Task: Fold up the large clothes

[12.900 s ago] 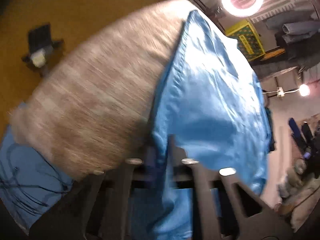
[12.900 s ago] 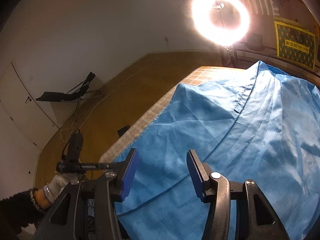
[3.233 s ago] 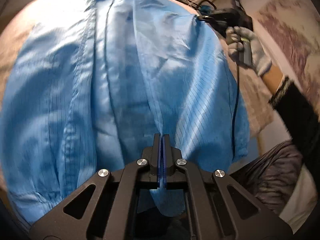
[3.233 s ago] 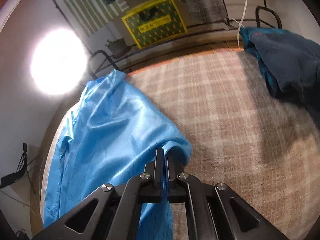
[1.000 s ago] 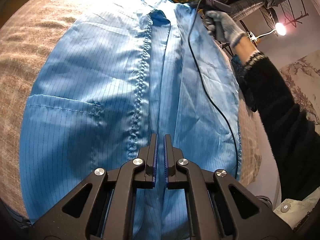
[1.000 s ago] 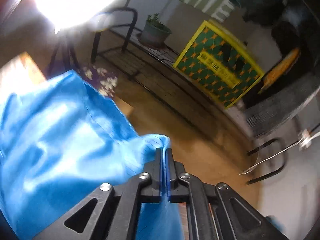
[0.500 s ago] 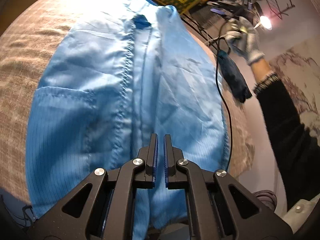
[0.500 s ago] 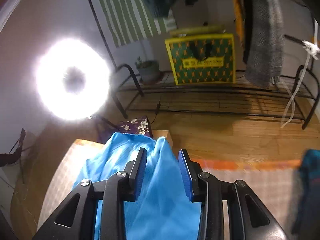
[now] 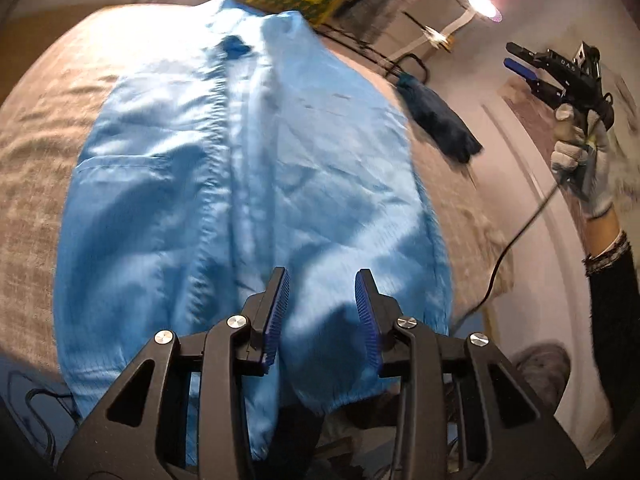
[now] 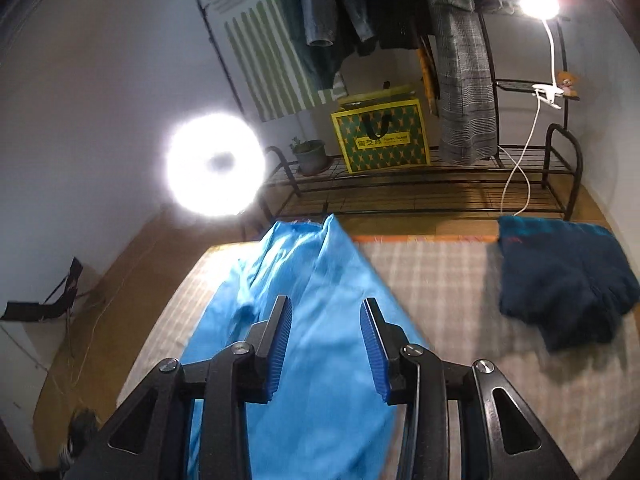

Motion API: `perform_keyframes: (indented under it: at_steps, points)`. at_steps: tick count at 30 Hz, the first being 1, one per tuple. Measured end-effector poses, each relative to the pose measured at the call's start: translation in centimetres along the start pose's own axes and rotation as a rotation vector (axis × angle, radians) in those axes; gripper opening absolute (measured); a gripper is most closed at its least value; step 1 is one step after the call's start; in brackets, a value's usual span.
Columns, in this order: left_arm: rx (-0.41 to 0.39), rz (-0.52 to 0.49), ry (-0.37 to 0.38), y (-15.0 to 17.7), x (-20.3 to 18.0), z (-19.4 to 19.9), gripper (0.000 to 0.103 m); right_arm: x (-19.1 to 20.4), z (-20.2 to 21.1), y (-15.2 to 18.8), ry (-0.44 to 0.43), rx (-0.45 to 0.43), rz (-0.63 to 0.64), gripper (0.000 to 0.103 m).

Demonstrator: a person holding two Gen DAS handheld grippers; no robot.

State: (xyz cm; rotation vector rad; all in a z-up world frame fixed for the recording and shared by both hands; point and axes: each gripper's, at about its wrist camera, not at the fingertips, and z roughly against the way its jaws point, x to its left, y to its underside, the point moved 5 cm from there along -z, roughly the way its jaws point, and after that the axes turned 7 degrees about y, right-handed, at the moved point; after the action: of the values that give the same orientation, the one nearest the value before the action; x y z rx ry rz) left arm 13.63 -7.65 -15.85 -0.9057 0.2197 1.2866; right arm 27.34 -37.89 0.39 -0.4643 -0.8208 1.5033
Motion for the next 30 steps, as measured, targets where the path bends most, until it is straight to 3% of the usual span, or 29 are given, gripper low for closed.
perform_keyframes:
  at_steps: [4, 8, 10, 13, 16, 19, 22, 25, 27, 30]
  points:
    - [0.048, -0.091, 0.043, 3.3, -3.5, -1.5, 0.033, -0.1, 4.2, 5.1, 0.004, 0.033, -0.003, 0.038]
    - [0.105, -0.19, 0.063, 6.3, -7.3, -4.4, 0.033, -1.2, 4.4, 10.2, -0.036, 0.083, -0.052, 0.038]
    - [0.127, -0.256, 0.039, 7.5, -8.8, -5.8, 0.037, -2.0, 3.0, 12.6, -0.06, 0.125, -0.094, 0.039]
    - [0.138, -0.342, -0.05, 8.7, -10.0, -7.9, 0.043, -3.0, -0.3, 15.2, -0.104, 0.194, -0.133, 0.053]
    - [0.14, -0.352, -0.116, 8.9, -9.8, -9.8, 0.043, -3.9, -3.6, 17.4, -0.11, 0.247, -0.186, 0.054]
    - [0.146, -0.319, -0.142, 9.0, -9.2, -11.1, 0.043, -4.8, -7.0, 18.6, -0.128, 0.317, -0.24, 0.054]
    - [0.126, -0.356, -0.186, 9.1, -9.7, -11.7, 0.043, -5.4, -9.5, 18.2, -0.124, 0.336, -0.259, 0.053]
    - [0.119, -0.394, -0.222, 9.3, -10.1, -12.3, 0.043, -6.0, -11.7, 17.3, -0.127, 0.341, -0.297, 0.045]
    - [0.113, -0.404, -0.243, 9.3, -10.2, -12.4, 0.04, -6.4, -13.6, 16.9, -0.083, 0.362, -0.287, 0.041]
    - [0.114, -0.378, -0.219, 9.4, -10.5, -12.2, 0.04, -6.7, -15.6, 16.7, -0.05, 0.388, -0.277, 0.033]
